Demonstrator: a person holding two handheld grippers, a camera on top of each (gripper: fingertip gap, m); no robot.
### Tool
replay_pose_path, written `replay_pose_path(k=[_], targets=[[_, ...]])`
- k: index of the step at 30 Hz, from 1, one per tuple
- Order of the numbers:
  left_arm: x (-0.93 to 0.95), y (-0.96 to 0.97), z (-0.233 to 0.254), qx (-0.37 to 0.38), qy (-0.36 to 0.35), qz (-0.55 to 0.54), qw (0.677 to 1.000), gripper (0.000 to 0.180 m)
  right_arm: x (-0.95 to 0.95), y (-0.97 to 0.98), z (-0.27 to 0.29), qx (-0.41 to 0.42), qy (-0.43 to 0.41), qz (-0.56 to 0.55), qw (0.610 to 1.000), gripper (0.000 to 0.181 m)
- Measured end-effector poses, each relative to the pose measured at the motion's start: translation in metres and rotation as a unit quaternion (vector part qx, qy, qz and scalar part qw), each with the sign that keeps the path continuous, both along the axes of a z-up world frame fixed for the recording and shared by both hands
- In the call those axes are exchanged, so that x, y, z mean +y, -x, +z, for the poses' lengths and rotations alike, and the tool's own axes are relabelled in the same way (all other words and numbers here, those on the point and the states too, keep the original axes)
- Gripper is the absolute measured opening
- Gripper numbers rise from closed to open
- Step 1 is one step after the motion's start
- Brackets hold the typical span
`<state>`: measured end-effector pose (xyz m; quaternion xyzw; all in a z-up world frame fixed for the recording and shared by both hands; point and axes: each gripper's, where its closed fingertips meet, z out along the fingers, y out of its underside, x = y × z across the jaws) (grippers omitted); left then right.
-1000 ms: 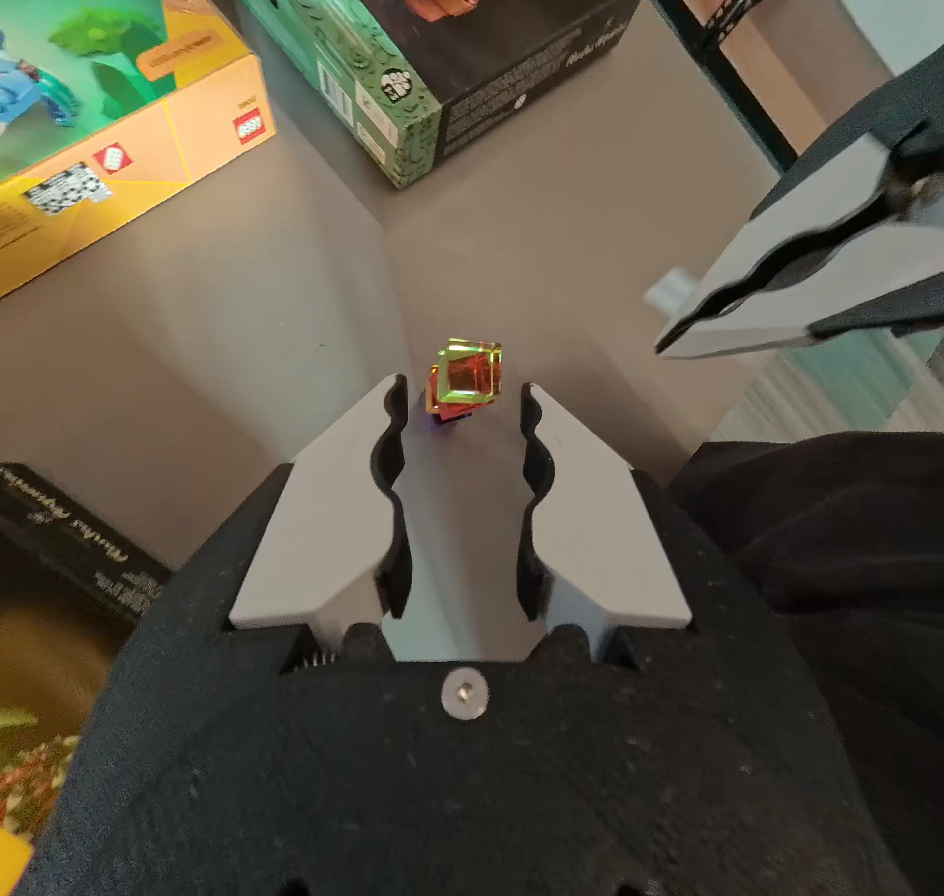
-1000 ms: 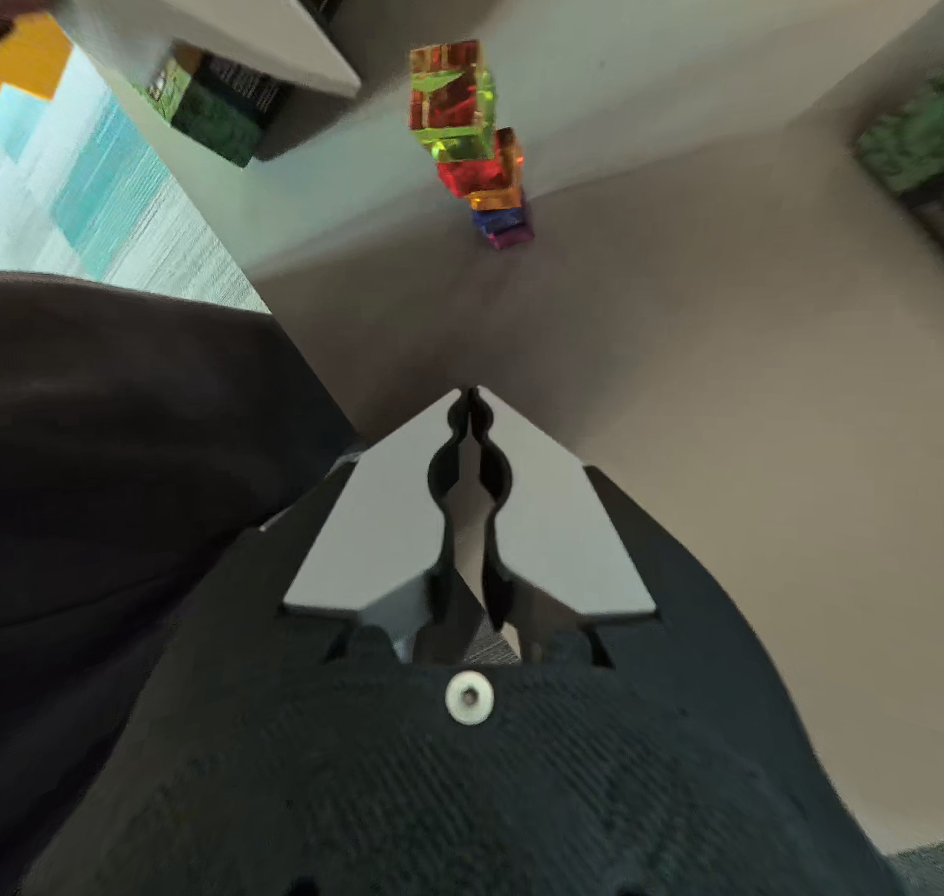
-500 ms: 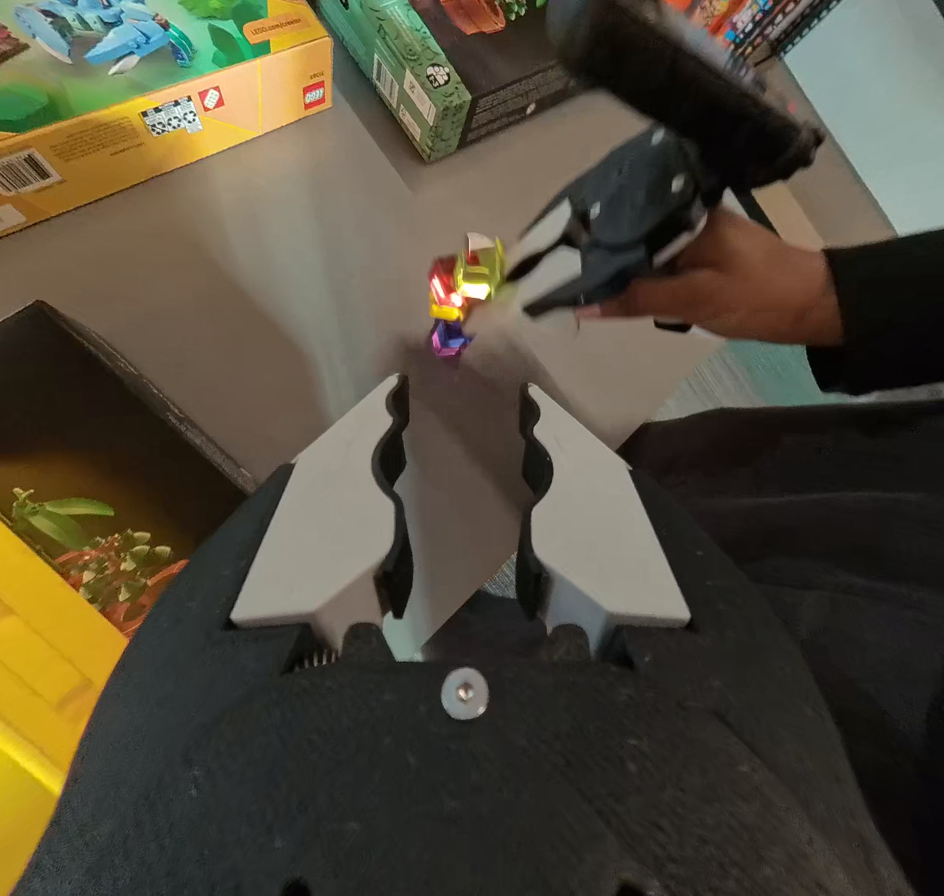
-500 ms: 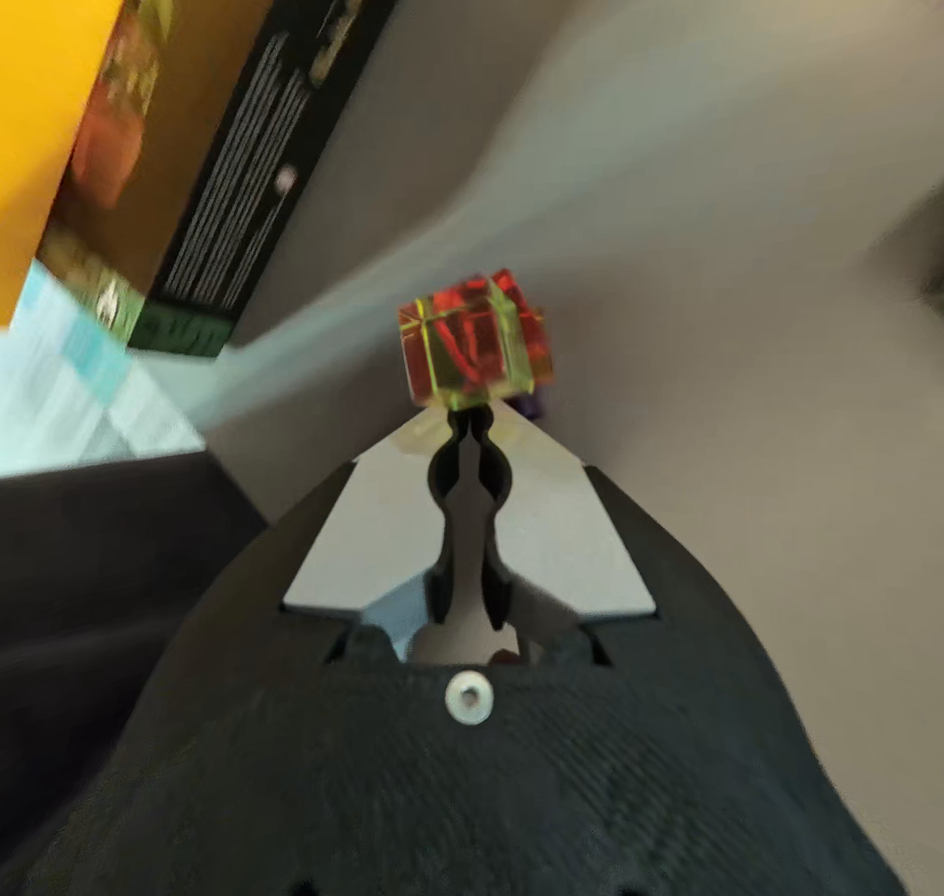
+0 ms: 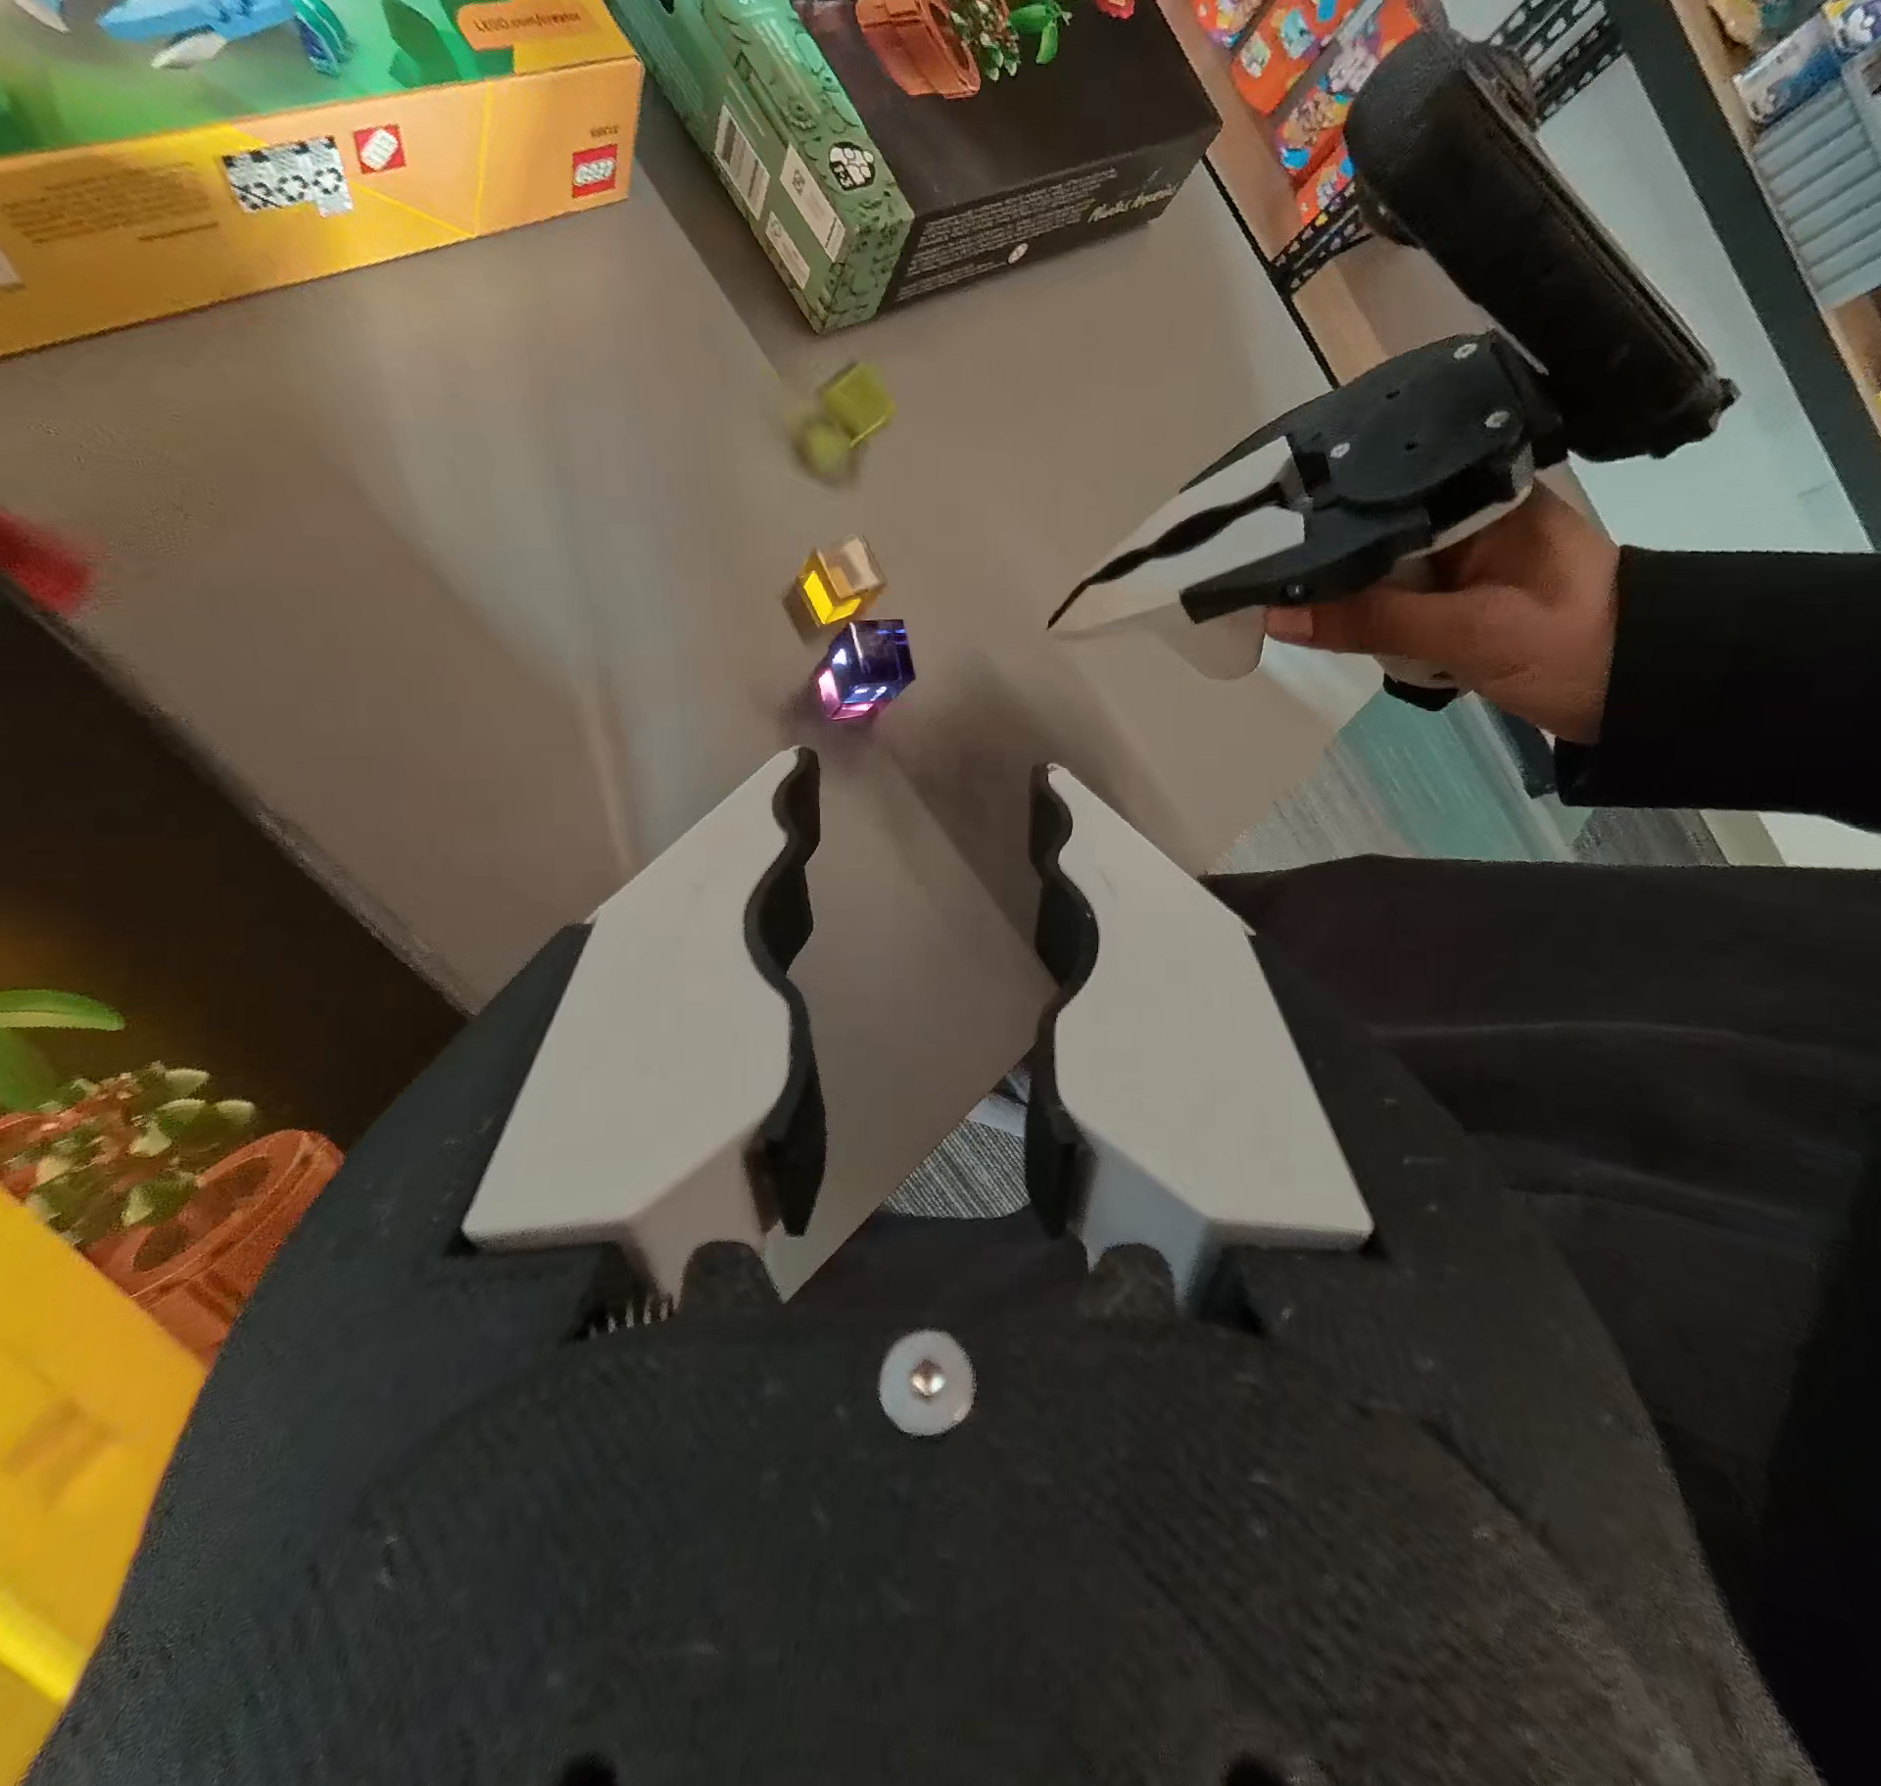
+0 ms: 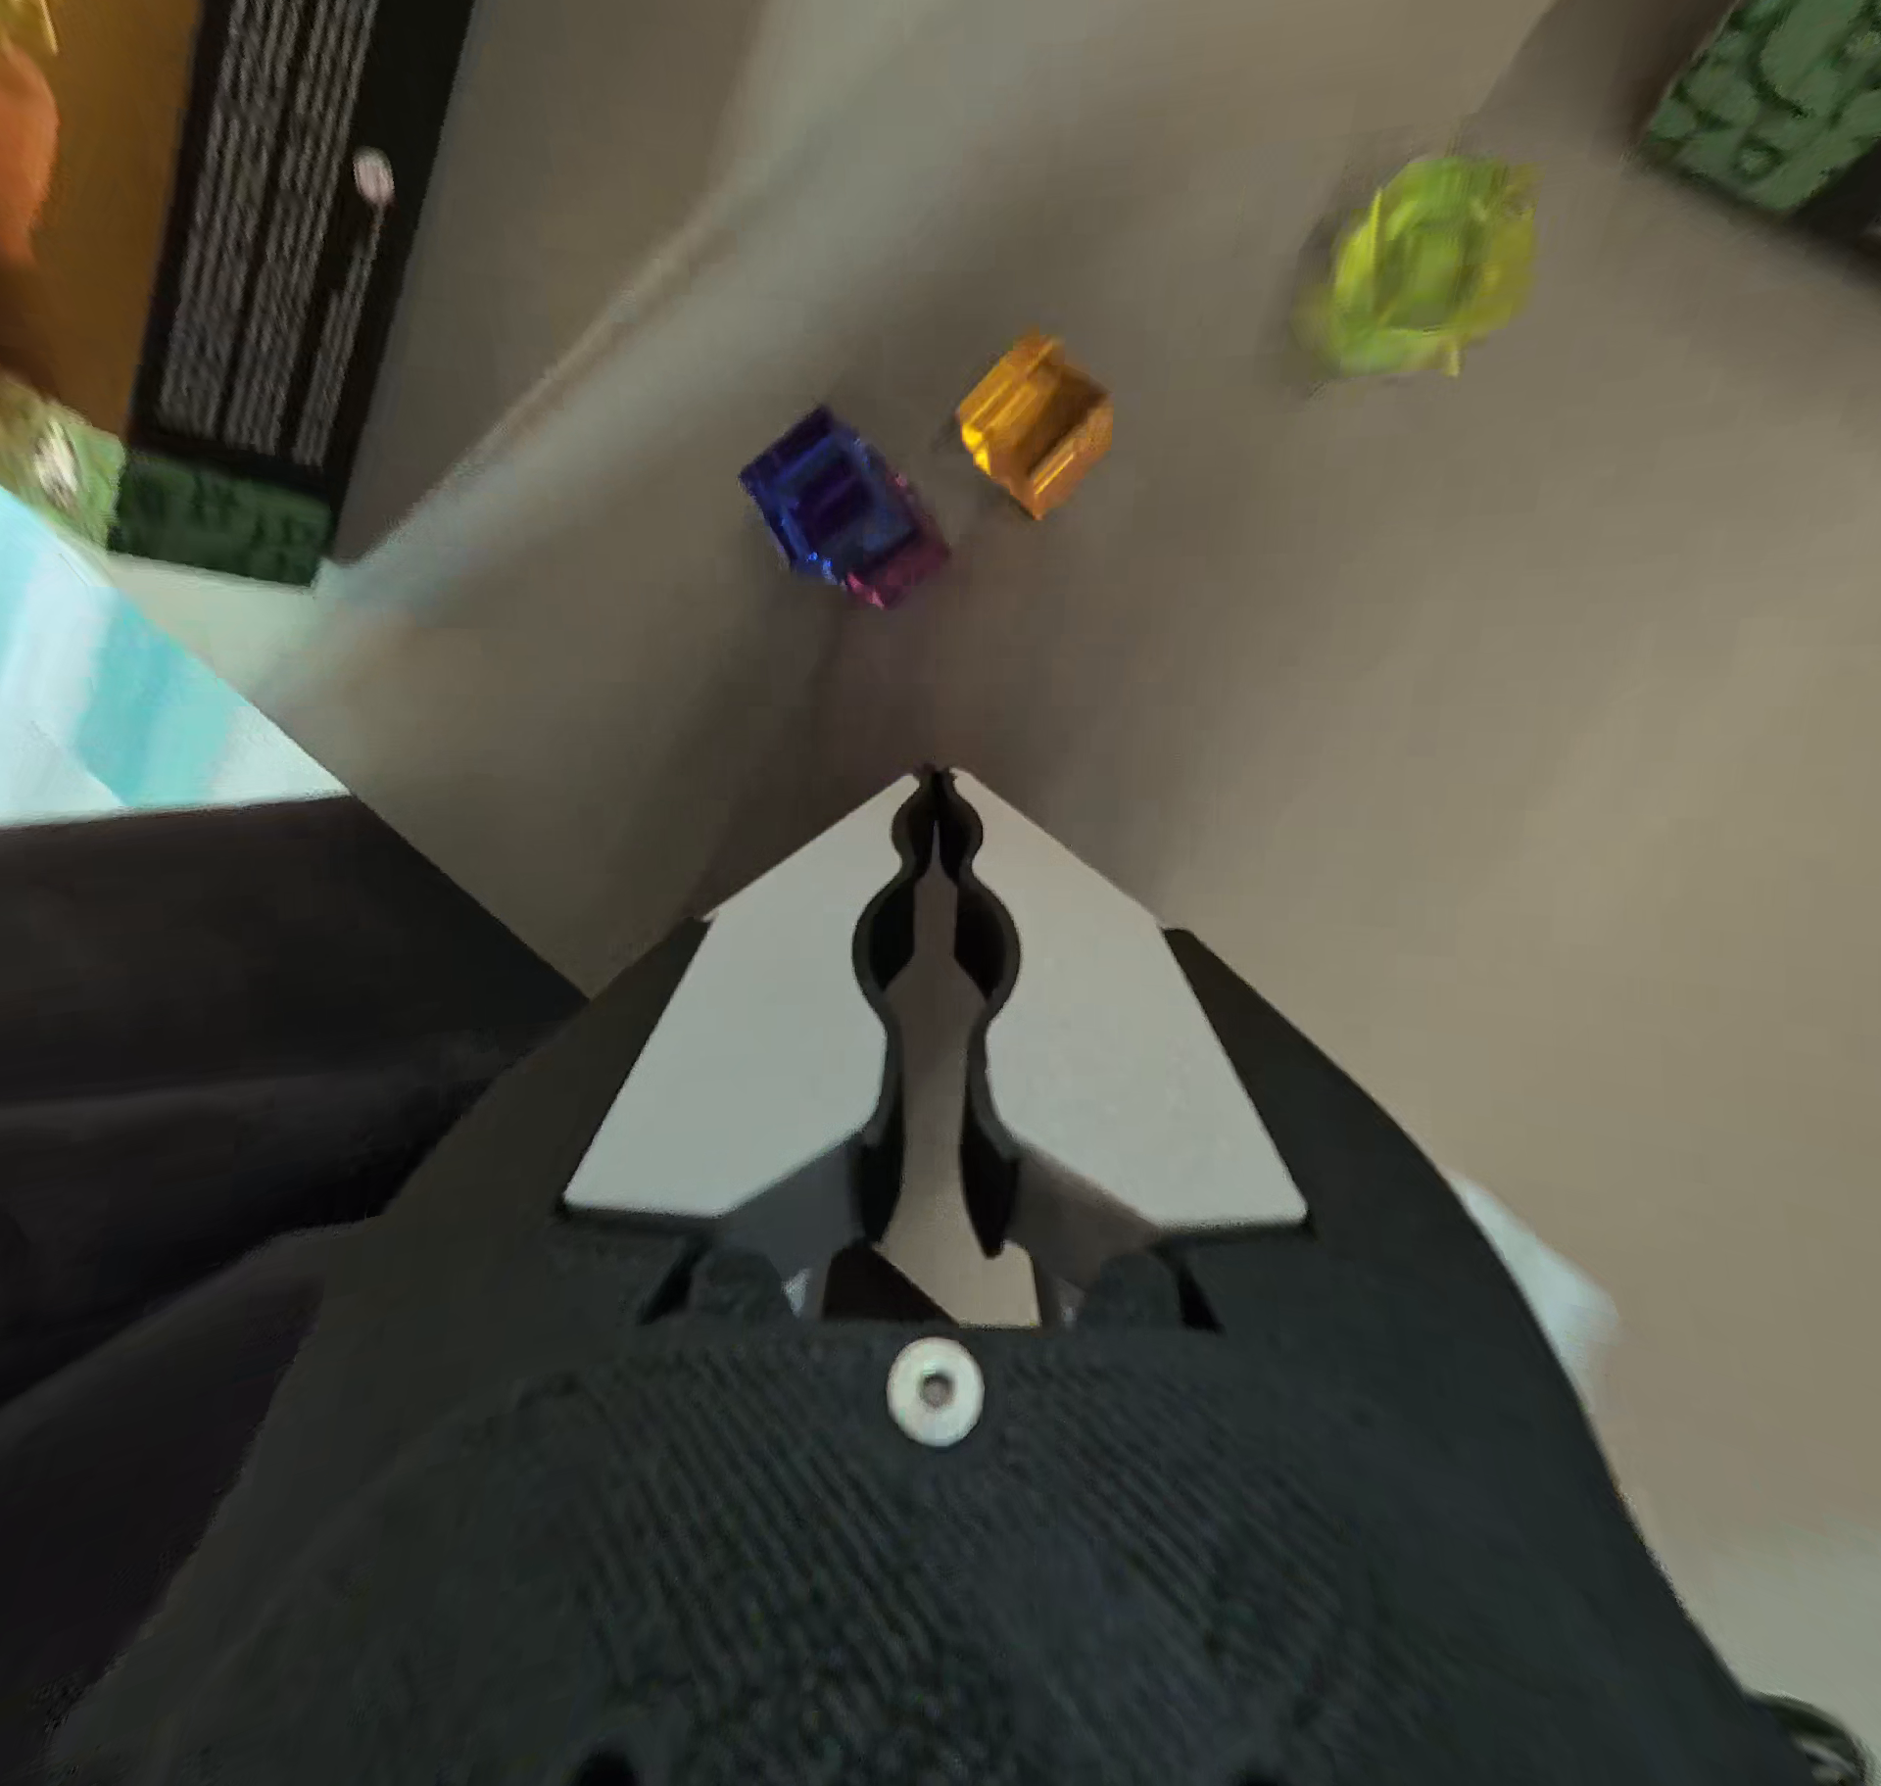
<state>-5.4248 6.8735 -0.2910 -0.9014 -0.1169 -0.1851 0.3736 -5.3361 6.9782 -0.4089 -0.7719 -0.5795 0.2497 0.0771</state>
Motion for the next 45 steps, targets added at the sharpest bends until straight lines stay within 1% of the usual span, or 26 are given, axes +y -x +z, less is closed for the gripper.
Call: replay_pose_path(k=[1, 2, 7, 9, 11, 14, 15, 17, 20, 22, 25, 29, 33, 36, 39, 40, 42, 45], targets=[[0.003, -0.003, -0.002, -0.003, 0.003, 0.0, 1.0, 0.038, -0.002, -0.002, 0.0, -0.002, -0.016, 0.025, 1.0, 0.0], [0.005, -0.007, -0.003, -0.007, 0.007, 0.0, 1.0, 0.038, -0.004, -0.001, 0.0, -0.001, -0.033, 0.051, 0.998, 0.004], [0.017, -0.027, -0.012, -0.026, 0.035, 0.013, 0.999, 0.038, -0.018, 0.024, 0.001, 0.034, -0.084, 0.171, 0.981, 0.033], [0.02, -0.037, -0.015, -0.035, 0.049, 0.025, 0.998, 0.038, -0.019, 0.04, -0.001, 0.049, -0.109, 0.205, 0.971, 0.039], [0.023, -0.046, -0.017, -0.038, 0.063, 0.041, 0.996, 0.038, -0.021, 0.055, -0.006, 0.064, -0.124, 0.231, 0.963, 0.04], [0.027, -0.061, -0.019, -0.05, 0.077, 0.073, 0.993, 0.038, -0.029, 0.067, -0.02, 0.067, -0.113, 0.279, 0.951, 0.038], [0.029, -0.066, -0.02, -0.057, 0.081, 0.085, 0.991, 0.038, -0.028, 0.068, -0.025, 0.062, -0.113, 0.289, 0.949, 0.028], [0.032, -0.076, -0.022, -0.066, 0.087, 0.103, 0.989, 0.038, -0.028, 0.068, -0.025, 0.065, -0.092, 0.305, 0.946, 0.025], [0.038, -0.084, -0.027, -0.069, 0.096, 0.117, 0.986, 0.038, -0.013, 0.066, 0.001, 0.108, -0.051, 0.27, 0.955, 0.025], [0.044, -0.083, -0.034, -0.068, 0.102, 0.123, 0.985, 0.038, 0.009, 0.056, 0.014, 0.121, -0.031, 0.231, 0.965, 0.025], [0.055, -0.079, -0.05, -0.075, 0.111, 0.127, 0.983, 0.038, 0.046, 0.03, 0.009, 0.101, -0.029, 0.191, 0.976, 0.025], [0.067, -0.065, -0.079, -0.064, 0.136, 0.116, 0.982, 0.04, 0.061, 0.007, -0.002, 0.069, -0.035, 0.182, 0.98, 0.025], [0.076, -0.046, -0.108, -0.015, 0.156, 0.083, 0.984, 0.042, 0.056, 0.008, 0.006, 0.064, -0.044, 0.177, 0.981, 0.025], [0.081, -0.038, -0.133, 0.024, 0.171, 0.04, 0.984, 0.044, 0.053, 0.01, 0.016, 0.058, -0.055, 0.182, 0.98, 0.025], [0.088, -0.041, -0.153, 0.048, 0.172, -0.007, 0.984, 0.045, 0.049, 0.009, 0.021, 0.045, -0.064, 0.189, 0.979, 0.025], [0.09, -0.042, -0.158, 0.057, 0.172, -0.021, 0.983, 0.043, 0.047, 0.008, 0.022, 0.04, -0.065, 0.189, 0.979, 0.025], [0.089, -0.04, -0.169, 0.081, 0.181, -0.041, 0.979, 0.025, 0.042, 0.007, 0.02, 0.029, -0.068, 0.185, 0.98, 0.025], [0.091, -0.042, -0.168, 0.077, 0.166, -0.059, 0.981, 0.025, 0.034, 0.008, 0.017, 0.019, -0.067, 0.17, 0.983, 0.025]])
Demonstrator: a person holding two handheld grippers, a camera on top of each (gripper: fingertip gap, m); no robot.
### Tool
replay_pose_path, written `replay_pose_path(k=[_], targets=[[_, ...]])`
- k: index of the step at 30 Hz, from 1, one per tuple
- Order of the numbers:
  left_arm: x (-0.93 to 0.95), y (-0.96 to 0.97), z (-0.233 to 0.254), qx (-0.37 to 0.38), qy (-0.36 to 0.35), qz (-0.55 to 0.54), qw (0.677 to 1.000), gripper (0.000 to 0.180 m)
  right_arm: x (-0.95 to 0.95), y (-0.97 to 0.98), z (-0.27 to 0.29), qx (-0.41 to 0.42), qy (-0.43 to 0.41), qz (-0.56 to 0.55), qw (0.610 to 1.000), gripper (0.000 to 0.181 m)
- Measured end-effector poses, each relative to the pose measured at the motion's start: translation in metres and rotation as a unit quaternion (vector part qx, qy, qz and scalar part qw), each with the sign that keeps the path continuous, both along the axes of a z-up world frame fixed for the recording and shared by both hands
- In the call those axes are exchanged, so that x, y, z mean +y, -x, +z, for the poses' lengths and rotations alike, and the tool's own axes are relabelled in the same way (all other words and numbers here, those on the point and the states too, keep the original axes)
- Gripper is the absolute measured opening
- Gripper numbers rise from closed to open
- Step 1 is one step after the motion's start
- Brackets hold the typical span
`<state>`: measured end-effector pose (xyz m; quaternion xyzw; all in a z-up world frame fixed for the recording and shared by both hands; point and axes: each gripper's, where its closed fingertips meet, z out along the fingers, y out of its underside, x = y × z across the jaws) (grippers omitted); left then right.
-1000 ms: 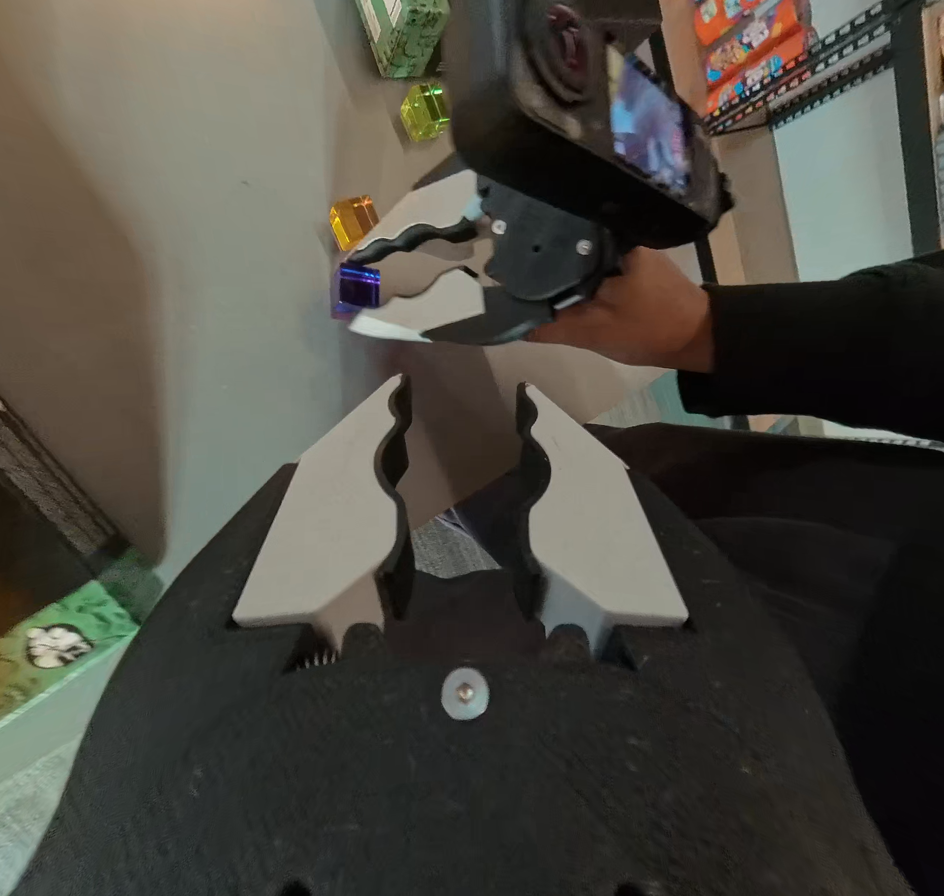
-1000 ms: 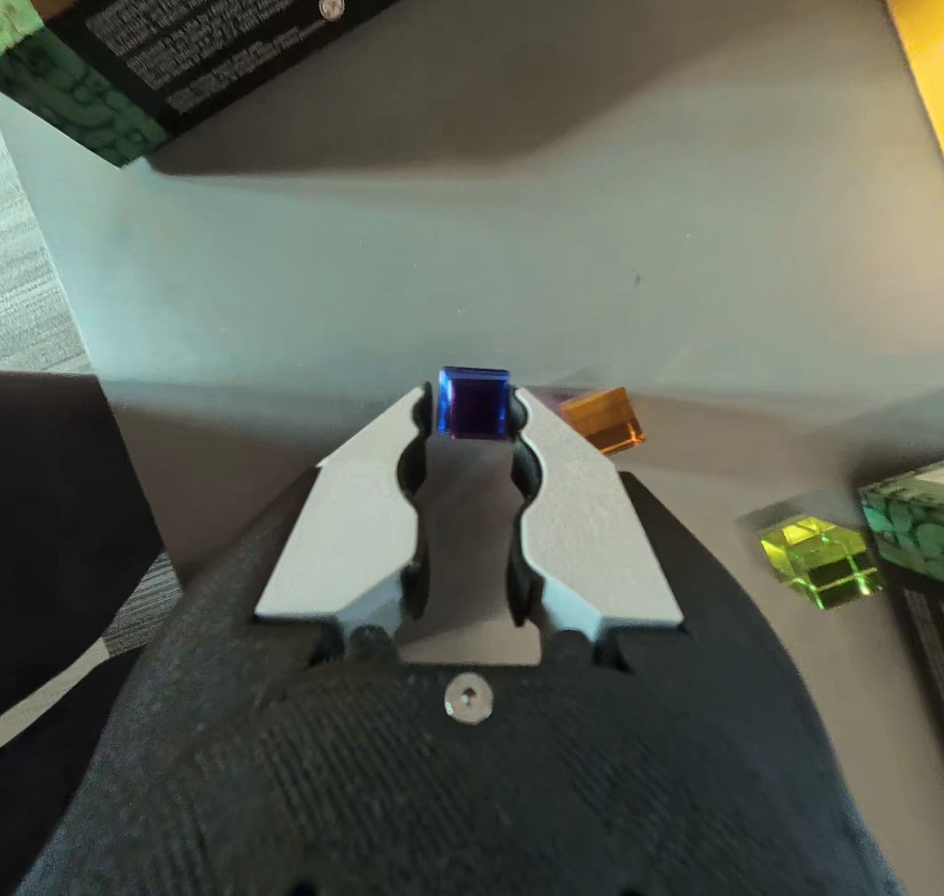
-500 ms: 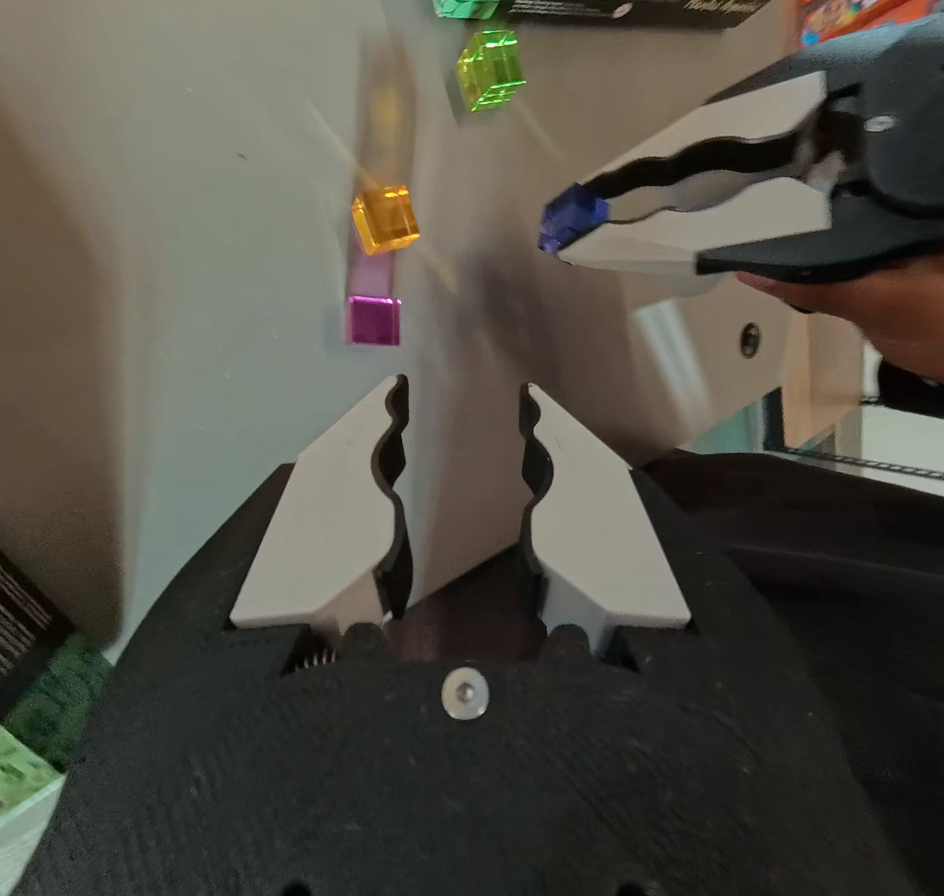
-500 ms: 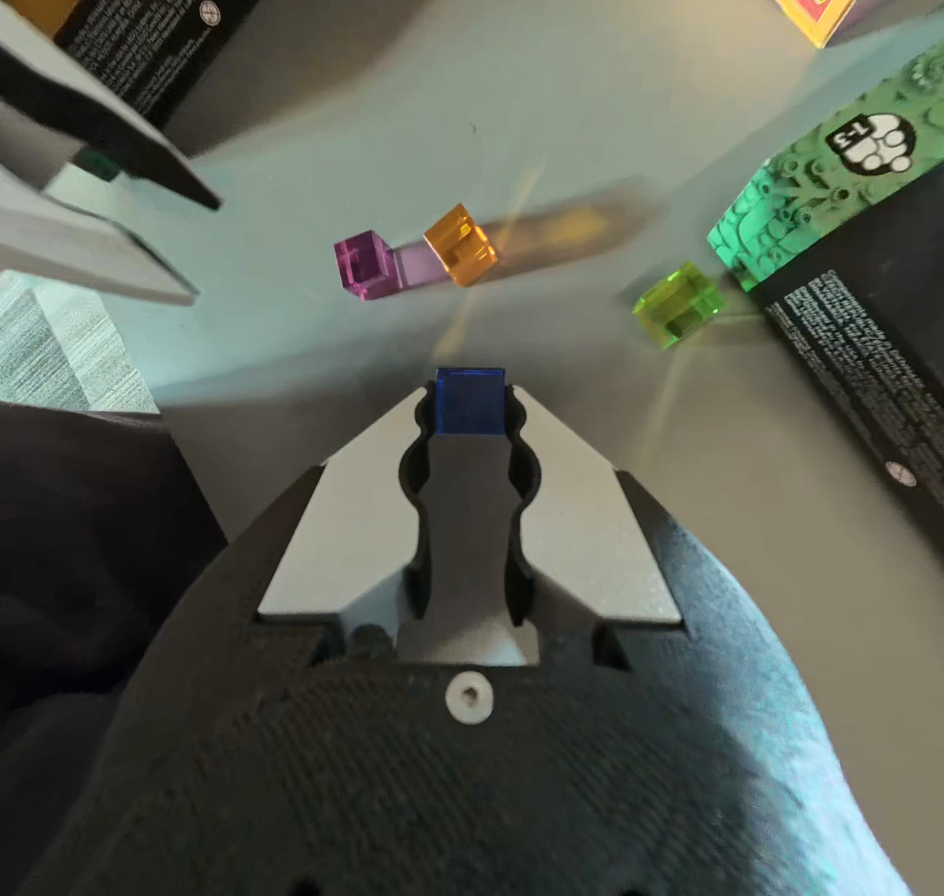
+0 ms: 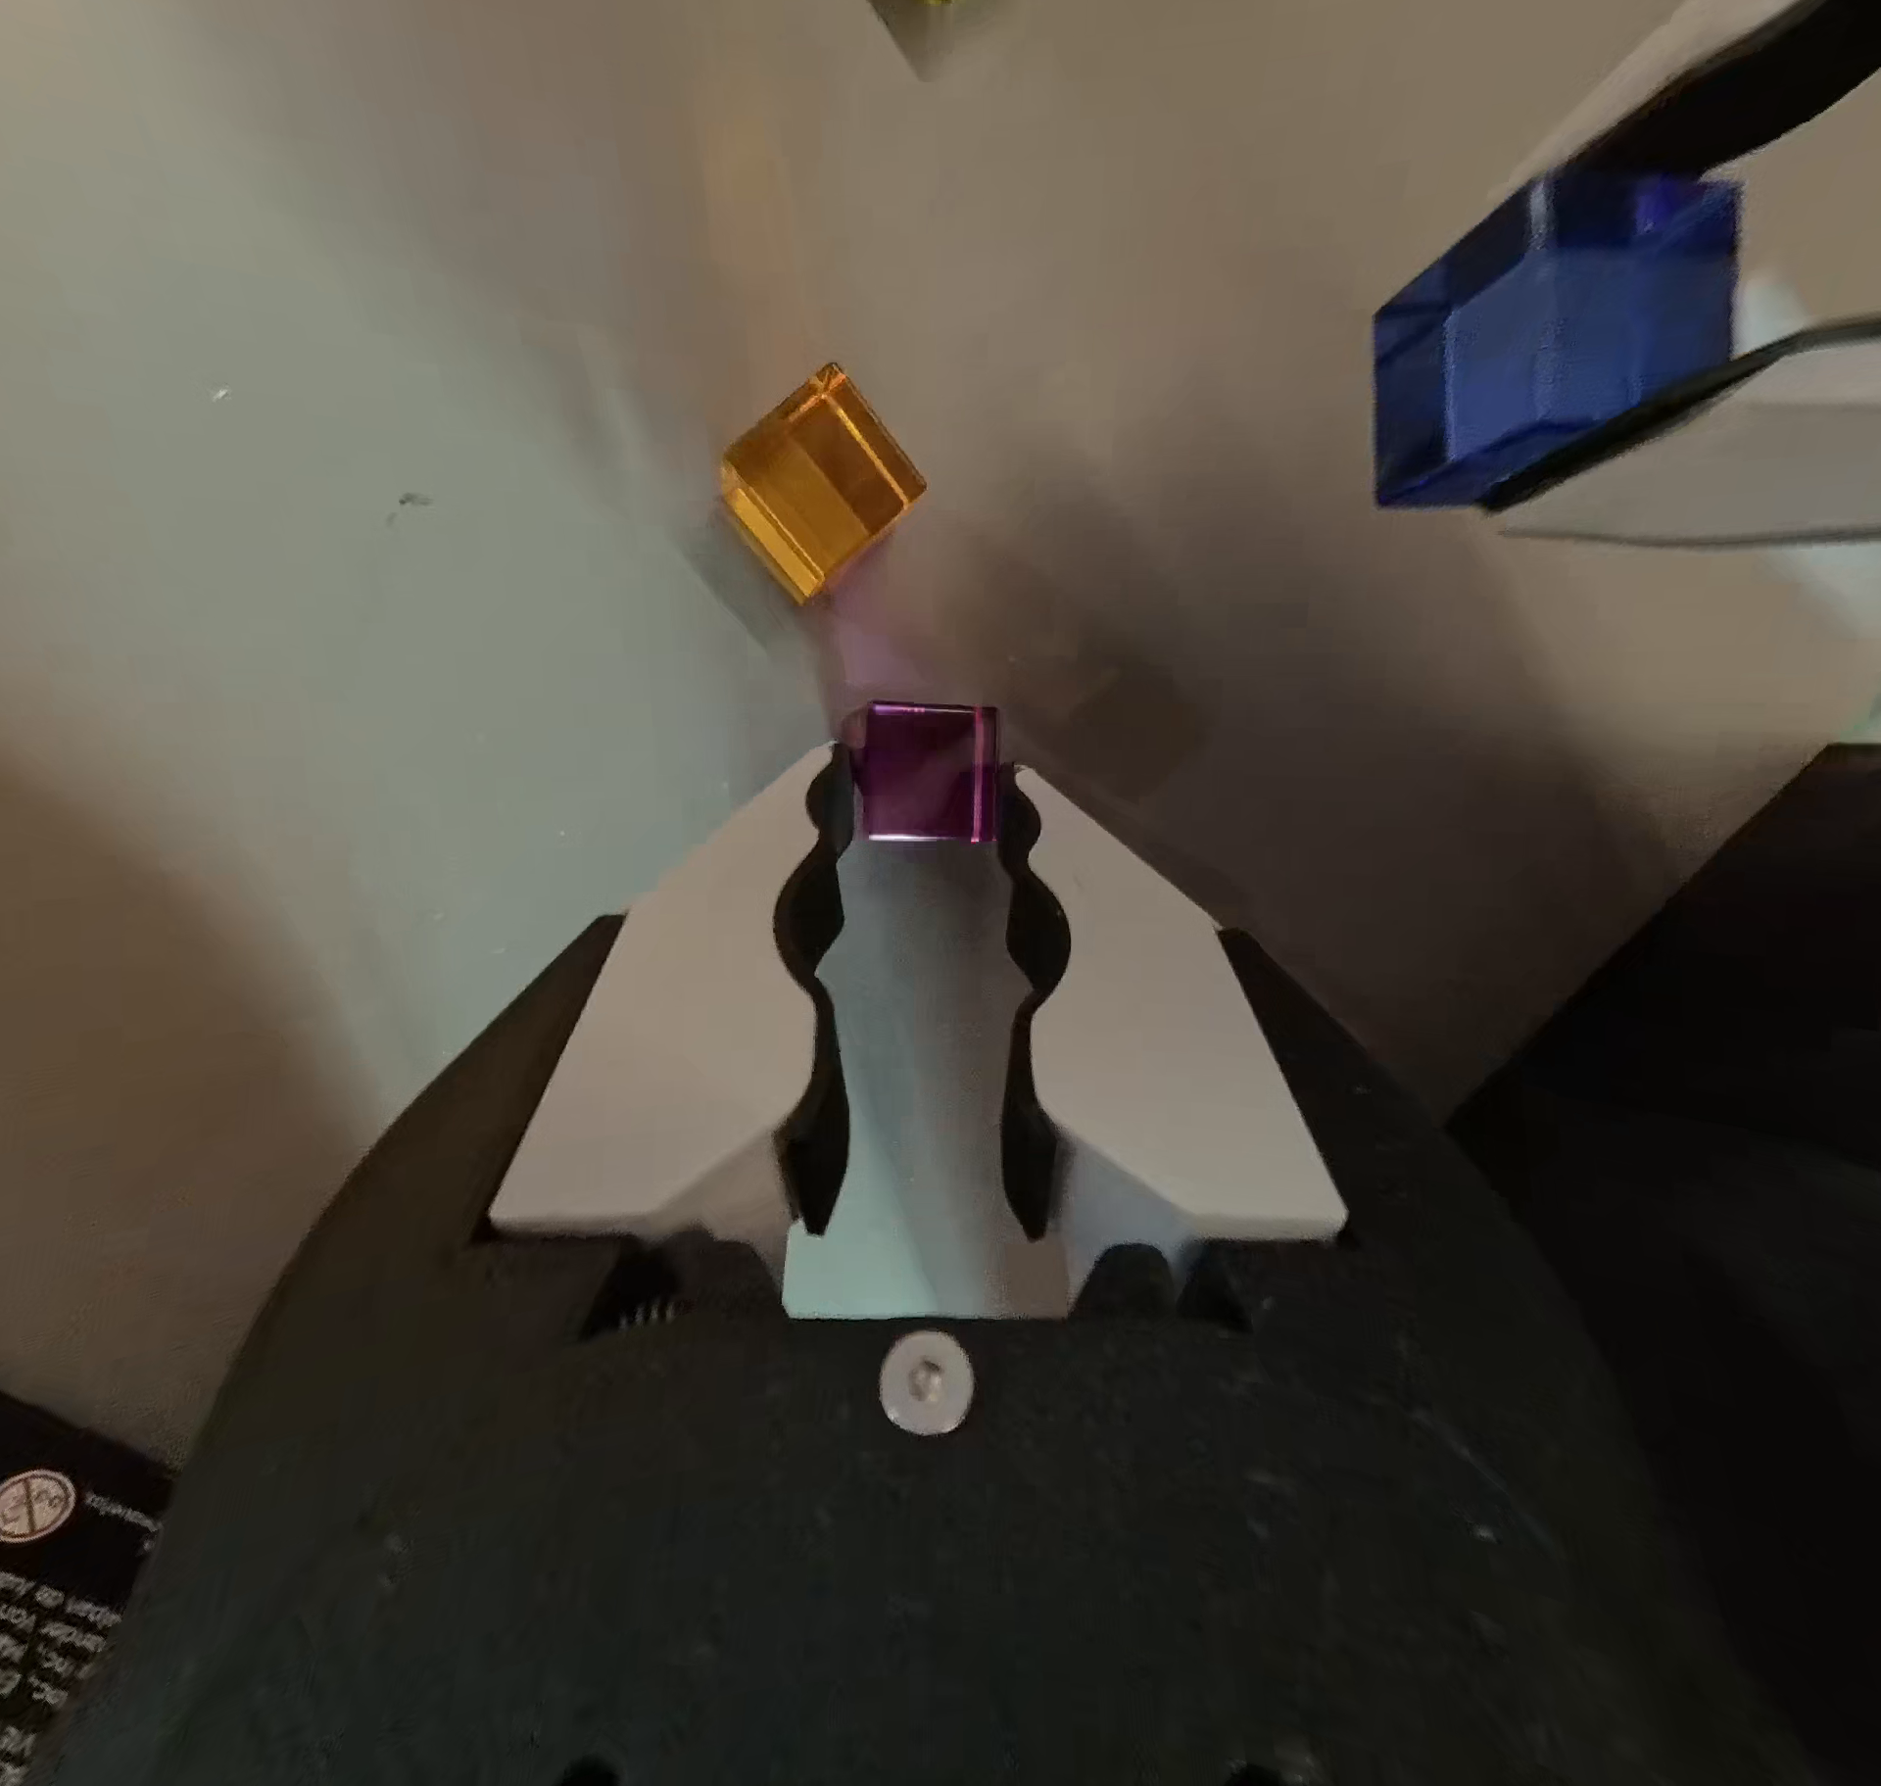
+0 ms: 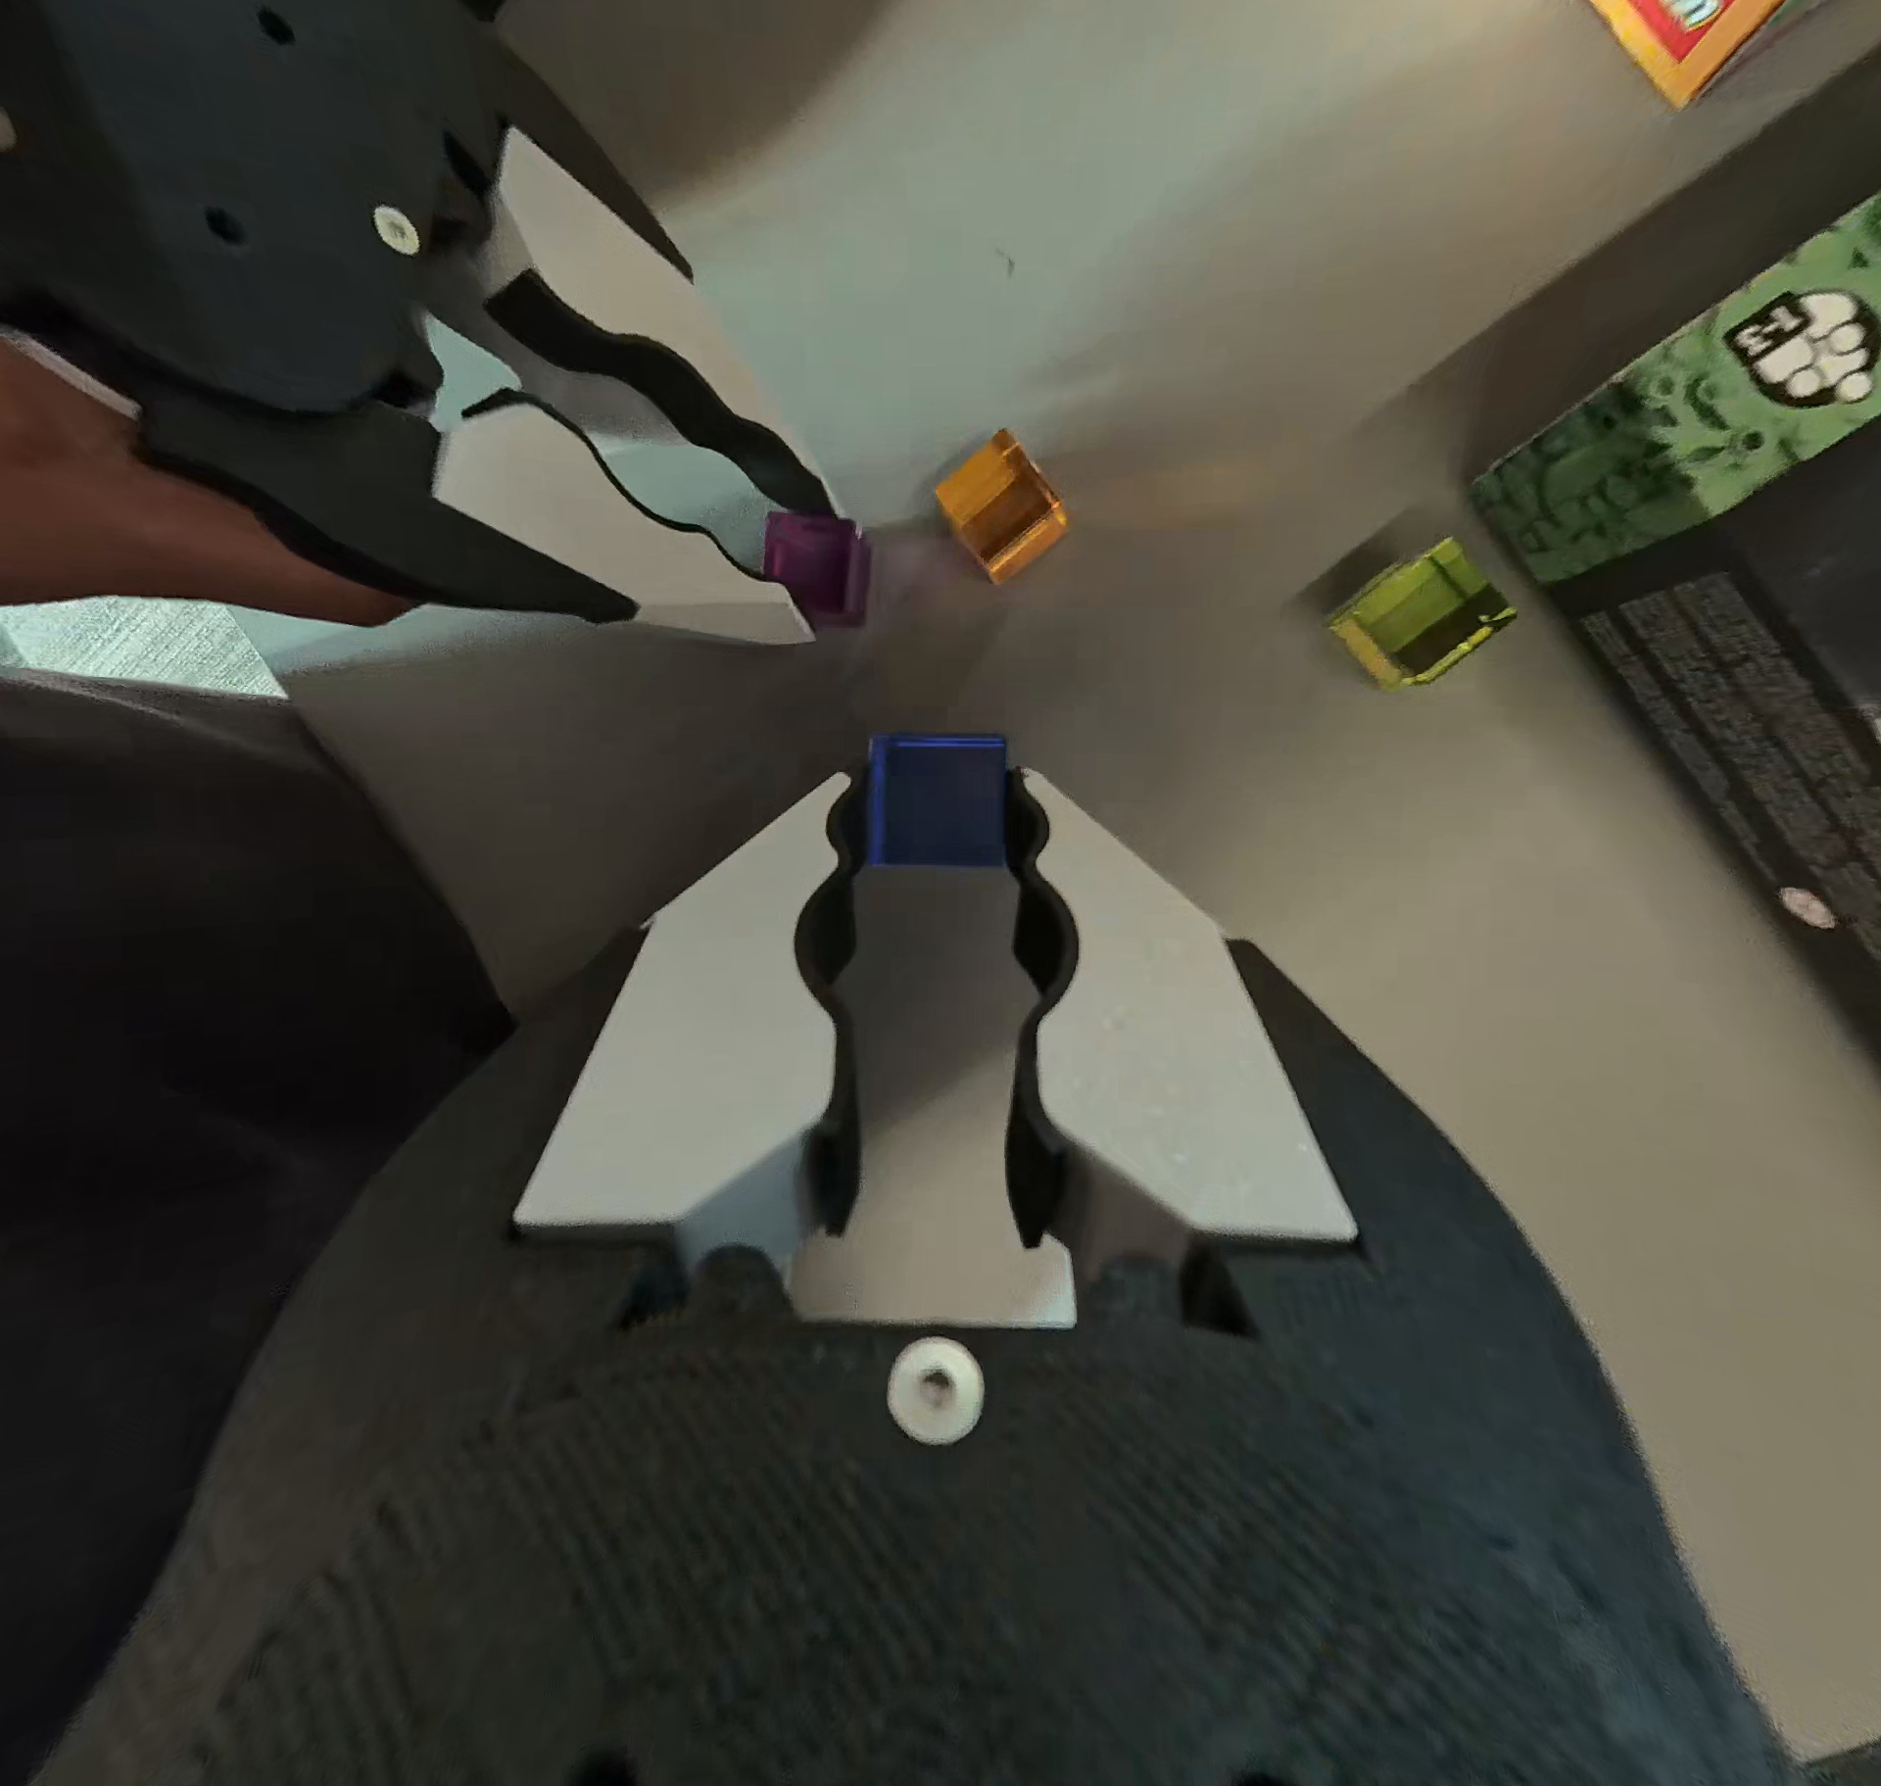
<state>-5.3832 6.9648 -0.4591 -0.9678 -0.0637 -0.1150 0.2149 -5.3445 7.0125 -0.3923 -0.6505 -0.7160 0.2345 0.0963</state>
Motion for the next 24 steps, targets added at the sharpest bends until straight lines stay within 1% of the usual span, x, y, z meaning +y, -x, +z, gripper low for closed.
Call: replay_pose_path(k=[3, 5, 7, 11, 13, 15, 18, 22, 24], targets=[[0.002, 0.01, 0.015, 0.003, -0.032, -0.005, 0.999, 0.024, -0.01, -0.004, -0.01, -0.014, 0.002, -0.006, 1.0, 0.025], [0.0, 0.015, 0.024, -0.008, -0.04, -0.003, 0.999, 0.024, -0.018, -0.01, -0.026, -0.031, 0.001, 0.001, 1.0, 0.025], [-0.005, 0.017, 0.029, -0.023, -0.039, -0.004, 0.999, 0.024, -0.027, -0.016, -0.044, -0.05, -0.004, 0.017, 0.999, 0.025], [-0.014, 0.009, 0.03, -0.036, -0.028, -0.021, 0.999, 0.024, -0.04, -0.009, -0.064, -0.036, -0.033, 0.057, 0.997, 0.025], [-0.016, 0.001, 0.031, -0.036, -0.021, -0.04, 0.998, 0.024, -0.039, -0.007, -0.069, -0.037, -0.047, 0.059, 0.997, 0.027], [-0.014, -0.009, 0.035, -0.04, -0.023, -0.062, 0.997, 0.024, -0.034, -0.01, -0.068, -0.04, -0.038, 0.045, 0.997, 0.033], [0.0, -0.03, 0.042, -0.062, -0.047, -0.103, 0.992, 0.024, -0.016, -0.019, -0.051, -0.024, -0.024, 0.027, 0.999, 0.039], [0.018, -0.055, 0.041, -0.075, -0.061, -0.154, 0.983, 0.024, 0.017, -0.041, -0.027, -0.006, -0.008, -0.024, 1.0, 0.041], [0.022, -0.063, 0.036, -0.07, -0.053, -0.167, 0.982, 0.024, 0.031, -0.055, -0.023, -0.011, -0.005, -0.046, 0.999, 0.043]])
